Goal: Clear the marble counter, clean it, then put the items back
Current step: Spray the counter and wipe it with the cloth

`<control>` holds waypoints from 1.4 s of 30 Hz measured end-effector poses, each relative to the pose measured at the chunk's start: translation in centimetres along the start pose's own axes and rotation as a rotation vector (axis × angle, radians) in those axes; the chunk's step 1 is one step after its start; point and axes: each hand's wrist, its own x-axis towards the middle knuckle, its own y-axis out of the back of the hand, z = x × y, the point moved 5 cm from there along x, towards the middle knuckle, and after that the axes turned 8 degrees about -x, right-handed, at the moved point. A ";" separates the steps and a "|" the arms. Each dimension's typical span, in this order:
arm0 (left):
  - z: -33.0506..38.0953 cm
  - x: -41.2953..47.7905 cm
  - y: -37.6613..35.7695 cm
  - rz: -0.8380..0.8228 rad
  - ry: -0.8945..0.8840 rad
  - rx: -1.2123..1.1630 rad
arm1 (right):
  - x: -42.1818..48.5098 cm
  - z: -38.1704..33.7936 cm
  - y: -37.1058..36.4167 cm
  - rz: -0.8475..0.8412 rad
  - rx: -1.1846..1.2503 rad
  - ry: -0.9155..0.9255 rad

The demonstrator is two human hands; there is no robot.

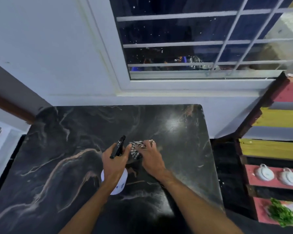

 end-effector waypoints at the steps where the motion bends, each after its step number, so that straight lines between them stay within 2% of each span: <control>1: 0.0 0.6 0.7 0.012 0.002 -0.002 | 1.0 0.1 0.2 0.014 0.010 0.018; 5: -0.5 3.9 4.3 0.050 -0.007 -0.024 | 4.7 2.1 0.4 0.137 0.085 -0.377; 6: -0.6 4.6 5.0 0.050 -0.007 -0.032 | 5.4 0.4 0.2 0.132 0.063 -0.345; 9: -1.1 7.4 7.4 0.048 -0.016 -0.044 | 7.3 -7.5 -2.3 0.011 -0.031 0.065; 10: -1.1 8.4 8.2 0.050 -0.024 -0.047 | 8.4 -8.5 -2.6 0.007 -0.052 0.148; 11: -1.2 9.4 9.1 0.057 -0.027 -0.060 | 10.3 -8.7 -2.4 0.032 -0.048 0.135; 14: -1.5 12.3 11.7 0.071 -0.048 -0.083 | 16.1 -7.4 -1.4 0.120 0.021 -0.277; 15: -1.5 13.1 12.3 0.070 -0.052 -0.081 | 17.4 -8.1 -1.5 0.119 0.000 -0.311; 16: -1.7 13.9 12.8 0.067 -0.048 -0.077 | 18.4 -9.9 -1.8 0.096 -0.026 -0.251; 19: -2.1 15.8 13.9 0.053 -0.046 -0.069 | 20.4 -15.8 -3.7 0.004 -0.057 0.143; 20: -2.3 16.3 14.3 0.054 -0.043 -0.070 | 21.4 -16.2 -4.0 -0.003 -0.067 0.206; 21: -2.4 16.9 14.6 0.056 -0.044 -0.073 | 22.5 -15.6 -3.8 0.013 -0.081 0.194; 23: -2.9 17.6 15.1 0.049 -0.040 -0.061 | 24.5 -11.7 -2.4 0.077 -0.112 -0.011; 27: -3.1 17.7 15.4 0.037 -0.051 -0.070 | 22.2 1.0 1.3 0.176 -0.080 -0.577; 29: -2.9 17.4 15.3 0.030 -0.059 -0.059 | 18.8 4.8 2.7 0.226 -0.026 -0.729; 32: -2.7 16.6 14.8 0.007 -0.066 -0.055 | 14.9 4.8 3.0 0.291 -0.029 -0.835; 34: -2.3 16.0 13.9 0.001 -0.073 -0.061 | 14.0 1.2 1.9 0.299 -0.055 -0.734; 35: -2.1 15.6 13.3 -0.005 -0.084 -0.058 | 13.9 -1.5 1.1 0.270 -0.052 -0.604; 38: -1.1 14.0 11.0 -0.034 -0.132 -0.036 | 12.9 -9.9 -1.8 0.096 -0.096 -0.044; 39: -0.9 13.4 10.1 -0.047 -0.144 -0.036 | 12.3 -10.5 -2.3 0.050 -0.121 0.076; 40: -0.8 13.0 9.2 -0.058 -0.149 -0.041 | 12.1 -9.3 -1.9 0.051 -0.121 0.108; 42: -0.2 12.0 7.5 -0.072 -0.147 -0.067 | 11.8 -3.0 0.2 0.105 -0.088 -0.078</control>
